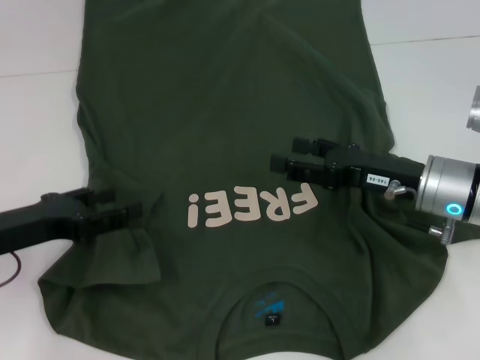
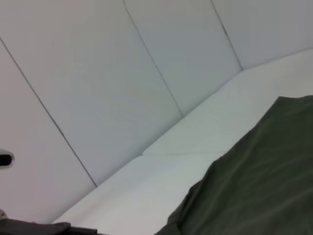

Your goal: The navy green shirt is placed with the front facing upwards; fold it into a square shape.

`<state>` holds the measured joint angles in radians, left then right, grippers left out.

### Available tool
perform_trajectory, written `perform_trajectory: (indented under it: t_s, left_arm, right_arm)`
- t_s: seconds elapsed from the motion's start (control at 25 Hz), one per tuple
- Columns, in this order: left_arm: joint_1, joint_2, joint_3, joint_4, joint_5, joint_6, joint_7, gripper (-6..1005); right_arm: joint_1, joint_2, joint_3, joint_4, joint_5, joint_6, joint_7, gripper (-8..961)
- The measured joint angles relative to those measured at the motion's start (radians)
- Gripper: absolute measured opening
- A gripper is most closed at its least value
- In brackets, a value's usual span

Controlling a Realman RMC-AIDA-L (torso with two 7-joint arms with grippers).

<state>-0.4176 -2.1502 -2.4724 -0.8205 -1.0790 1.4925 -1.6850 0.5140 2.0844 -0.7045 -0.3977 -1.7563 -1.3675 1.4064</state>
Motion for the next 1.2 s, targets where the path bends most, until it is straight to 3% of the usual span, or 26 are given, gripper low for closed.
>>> perform_trajectory:
  t_s: [0.6, 0.72, 0.84, 1.2]
  left_arm:
    - [0.032, 0.004, -0.107, 0.018, -0.129, -0.004, 0.046, 764]
    - [0.034, 0.009, -0.108, 0.02, -0.124, -0.022, 0.046, 835]
    - [0.036, 0.012, -0.109, 0.021, -0.123, -0.043, 0.05, 905]
    - [0.036, 0.015, -0.109, 0.017, -0.122, -0.06, 0.065, 904]
  right_arm:
    - [0.044, -0.001, -0.009, -0.006, -0.02, 0.051, 0.098, 892]
    - [0.054, -0.006, -0.019, -0.012, -0.021, 0.059, 0.133, 891]
    - [0.072, -0.014, -0.055, -0.014, -0.023, 0.102, 0.2, 891]
    - [0.163, -0.028, -0.106, -0.027, -0.131, 0.198, 0.485, 891]
